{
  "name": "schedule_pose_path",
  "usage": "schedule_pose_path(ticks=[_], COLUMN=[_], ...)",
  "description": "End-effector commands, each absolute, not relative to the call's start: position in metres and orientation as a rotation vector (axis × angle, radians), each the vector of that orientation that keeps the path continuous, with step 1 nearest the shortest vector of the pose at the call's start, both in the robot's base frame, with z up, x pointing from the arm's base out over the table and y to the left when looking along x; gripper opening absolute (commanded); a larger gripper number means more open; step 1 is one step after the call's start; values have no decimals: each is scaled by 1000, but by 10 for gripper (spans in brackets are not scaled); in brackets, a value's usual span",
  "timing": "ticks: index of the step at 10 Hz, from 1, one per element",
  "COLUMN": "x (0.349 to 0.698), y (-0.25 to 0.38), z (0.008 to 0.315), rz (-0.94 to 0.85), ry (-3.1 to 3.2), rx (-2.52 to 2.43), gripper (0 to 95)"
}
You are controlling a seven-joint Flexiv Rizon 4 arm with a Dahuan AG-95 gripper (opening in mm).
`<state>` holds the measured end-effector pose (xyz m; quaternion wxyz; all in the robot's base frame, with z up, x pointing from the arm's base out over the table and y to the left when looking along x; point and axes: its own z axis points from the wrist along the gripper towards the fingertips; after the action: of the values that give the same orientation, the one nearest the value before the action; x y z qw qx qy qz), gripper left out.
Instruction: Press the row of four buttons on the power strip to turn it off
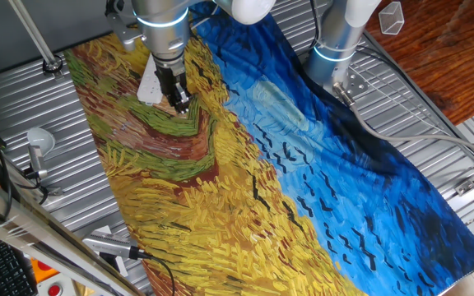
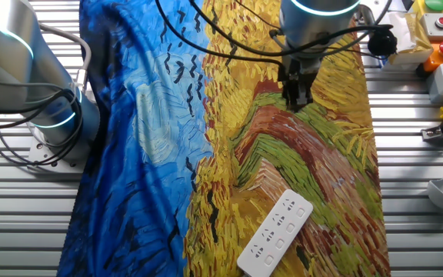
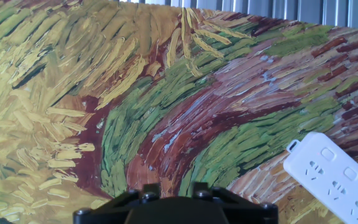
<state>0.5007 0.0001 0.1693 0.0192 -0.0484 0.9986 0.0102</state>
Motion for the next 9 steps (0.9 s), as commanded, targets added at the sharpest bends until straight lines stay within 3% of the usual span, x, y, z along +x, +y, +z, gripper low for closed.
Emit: schedule_pose_path(ticks=[1, 9], x=[500, 500], y=[0, 0], z=[170, 170], rz=[29, 26], ry=[3101, 3099], rx=[-153, -189], gripper=[0, 0])
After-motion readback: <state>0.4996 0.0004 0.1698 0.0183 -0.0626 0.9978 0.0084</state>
